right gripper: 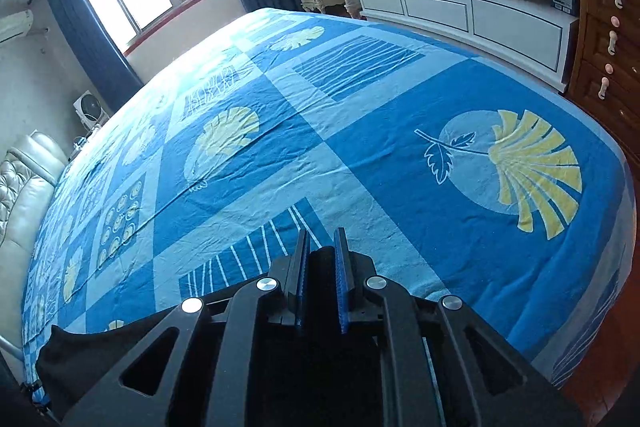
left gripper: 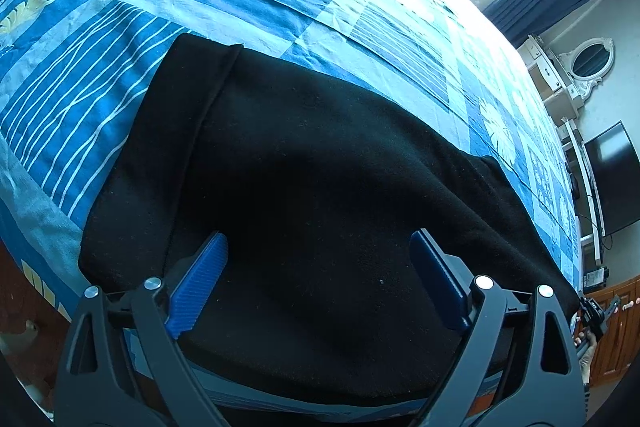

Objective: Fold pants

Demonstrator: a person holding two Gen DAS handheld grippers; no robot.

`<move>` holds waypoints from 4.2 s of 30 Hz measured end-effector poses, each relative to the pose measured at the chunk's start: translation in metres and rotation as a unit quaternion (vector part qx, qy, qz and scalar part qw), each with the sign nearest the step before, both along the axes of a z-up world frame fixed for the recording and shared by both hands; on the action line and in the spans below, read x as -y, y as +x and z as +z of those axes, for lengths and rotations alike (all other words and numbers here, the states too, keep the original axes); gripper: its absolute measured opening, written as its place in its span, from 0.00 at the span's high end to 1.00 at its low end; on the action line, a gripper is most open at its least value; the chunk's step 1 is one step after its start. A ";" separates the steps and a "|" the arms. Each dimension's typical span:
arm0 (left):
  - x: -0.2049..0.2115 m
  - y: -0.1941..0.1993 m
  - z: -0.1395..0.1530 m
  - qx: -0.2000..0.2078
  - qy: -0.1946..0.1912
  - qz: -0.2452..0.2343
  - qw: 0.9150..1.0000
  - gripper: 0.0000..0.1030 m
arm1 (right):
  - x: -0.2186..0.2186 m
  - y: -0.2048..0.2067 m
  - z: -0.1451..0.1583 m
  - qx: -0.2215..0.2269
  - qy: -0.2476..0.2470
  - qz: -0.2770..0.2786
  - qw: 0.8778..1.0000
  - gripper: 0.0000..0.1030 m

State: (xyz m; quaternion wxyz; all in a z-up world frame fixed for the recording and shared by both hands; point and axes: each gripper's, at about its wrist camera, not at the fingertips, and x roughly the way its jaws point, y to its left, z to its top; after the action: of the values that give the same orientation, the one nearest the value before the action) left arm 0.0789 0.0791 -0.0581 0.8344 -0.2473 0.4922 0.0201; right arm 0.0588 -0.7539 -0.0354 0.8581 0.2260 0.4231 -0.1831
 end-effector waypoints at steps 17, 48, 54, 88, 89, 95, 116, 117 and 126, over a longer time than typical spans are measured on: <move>0.016 -0.022 0.012 0.025 0.044 -0.012 0.999 0.09 | -0.169 -0.099 0.001 0.093 0.314 -0.005 0.945 0.82; 0.052 -0.052 0.032 0.071 0.063 -0.047 0.994 0.09 | -0.331 -0.090 -0.061 0.066 0.437 -0.060 0.895 0.74; 0.055 -0.053 0.032 0.071 0.063 -0.051 0.994 0.09 | -0.338 -0.086 -0.055 0.063 0.400 -0.049 0.913 0.92; 0.067 -0.054 0.037 0.073 0.053 -0.066 0.994 0.09 | -0.447 -0.058 -0.067 0.024 0.431 0.051 0.901 0.73; 0.068 -0.055 0.037 0.072 0.053 -0.066 0.994 0.09 | -0.450 -0.060 -0.065 0.017 0.423 0.061 0.904 0.81; 0.071 -0.055 0.037 0.075 0.058 -0.072 0.993 0.09 | -0.464 -0.062 -0.065 -0.012 0.406 0.078 0.911 0.93; 0.071 -0.054 0.031 0.068 0.081 -0.085 0.991 0.09 | -0.286 -0.086 0.040 0.049 0.258 0.229 0.937 0.57; 0.071 -0.054 0.031 0.069 0.081 -0.085 0.991 0.09 | -0.256 -0.088 0.045 0.061 0.254 0.214 0.941 0.56; 0.067 -0.059 0.030 0.072 0.094 -0.106 0.987 0.09 | -0.030 -0.108 0.040 0.057 0.200 0.037 0.978 0.52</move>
State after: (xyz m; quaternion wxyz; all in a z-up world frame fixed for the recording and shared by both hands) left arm 0.0201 0.0116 -0.0279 0.8848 -0.1148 0.4499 -0.0401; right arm -0.0490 -0.7243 0.0043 0.8244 0.3873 0.4097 -0.0502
